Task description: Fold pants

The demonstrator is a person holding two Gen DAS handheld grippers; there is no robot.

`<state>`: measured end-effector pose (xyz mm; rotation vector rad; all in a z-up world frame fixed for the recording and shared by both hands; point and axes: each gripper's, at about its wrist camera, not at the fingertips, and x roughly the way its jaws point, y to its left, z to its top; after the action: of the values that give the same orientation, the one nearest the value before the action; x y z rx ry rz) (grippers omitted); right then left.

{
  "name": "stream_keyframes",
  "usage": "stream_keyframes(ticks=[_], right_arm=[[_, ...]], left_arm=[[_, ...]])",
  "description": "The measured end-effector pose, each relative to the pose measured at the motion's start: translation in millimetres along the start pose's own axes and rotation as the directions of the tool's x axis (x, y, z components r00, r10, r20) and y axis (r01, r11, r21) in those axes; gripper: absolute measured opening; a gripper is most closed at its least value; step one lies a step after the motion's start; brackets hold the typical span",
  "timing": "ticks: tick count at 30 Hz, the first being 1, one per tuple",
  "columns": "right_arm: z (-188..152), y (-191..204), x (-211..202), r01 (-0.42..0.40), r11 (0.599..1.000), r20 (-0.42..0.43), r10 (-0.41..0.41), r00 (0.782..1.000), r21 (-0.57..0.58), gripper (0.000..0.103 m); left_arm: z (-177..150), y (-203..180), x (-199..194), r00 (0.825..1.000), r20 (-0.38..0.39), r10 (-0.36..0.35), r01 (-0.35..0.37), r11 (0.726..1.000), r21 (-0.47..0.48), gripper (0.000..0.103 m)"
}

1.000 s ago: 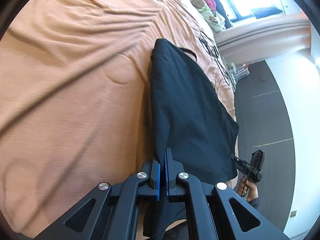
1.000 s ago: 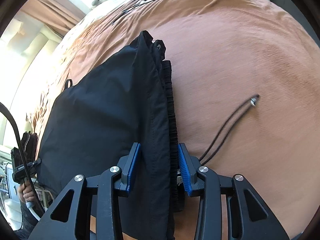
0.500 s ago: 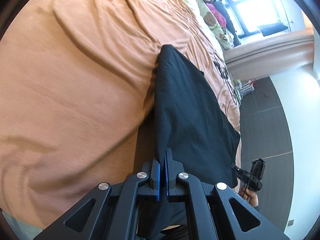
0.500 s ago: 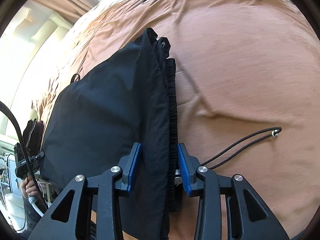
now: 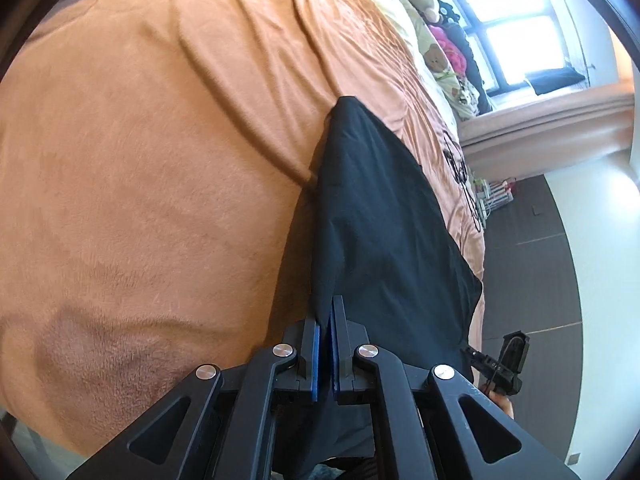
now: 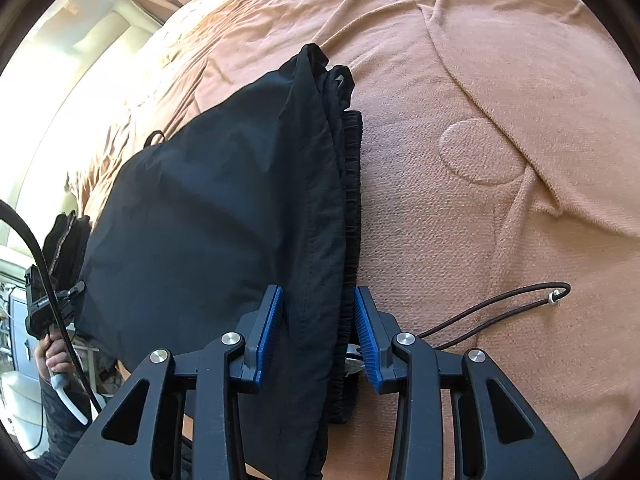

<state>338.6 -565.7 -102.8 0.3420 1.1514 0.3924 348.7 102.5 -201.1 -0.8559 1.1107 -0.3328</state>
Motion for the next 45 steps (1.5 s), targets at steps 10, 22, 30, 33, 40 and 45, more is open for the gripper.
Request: stream_keyframes(ticks=[10, 22, 30, 33, 40, 45], right_arm=[[-1, 14, 0, 0.113, 0.993, 0.030, -0.112, 0.993, -0.037, 0.028], [-28, 78, -66, 0.166, 0.981, 0.199, -0.143, 0.969, -0.104, 0.028], [-41, 145, -47, 0.073, 0.973, 0.147, -0.041, 0.988, -0.217, 0.028], [-48, 173, -29, 0.060, 0.962, 0.123, -0.028, 0.992, -0.266, 0.028], [-59, 215, 22, 0.028, 0.960, 0.061, -0.012, 0.998, -0.278, 0.028], [-64, 226, 58, 0.042, 0.960, 0.042, -0.032, 0.999, -0.277, 0.022]], left_arm=[[-29, 35, -9, 0.999, -0.006, -0.032, 0.032, 0.995, -0.093, 0.034], [-67, 56, -24, 0.988, 0.083, -0.131, 0.145, 0.971, -0.192, 0.034], [-73, 50, -25, 0.984, 0.150, -0.094, 0.126, 0.966, -0.227, 0.034], [-76, 47, -25, 0.983, 0.161, -0.086, 0.121, 0.968, -0.220, 0.034], [-82, 48, -24, 0.979, 0.170, -0.112, 0.152, 0.959, -0.240, 0.010], [-85, 37, -32, 0.974, 0.187, -0.125, 0.164, 0.963, -0.212, 0.006]])
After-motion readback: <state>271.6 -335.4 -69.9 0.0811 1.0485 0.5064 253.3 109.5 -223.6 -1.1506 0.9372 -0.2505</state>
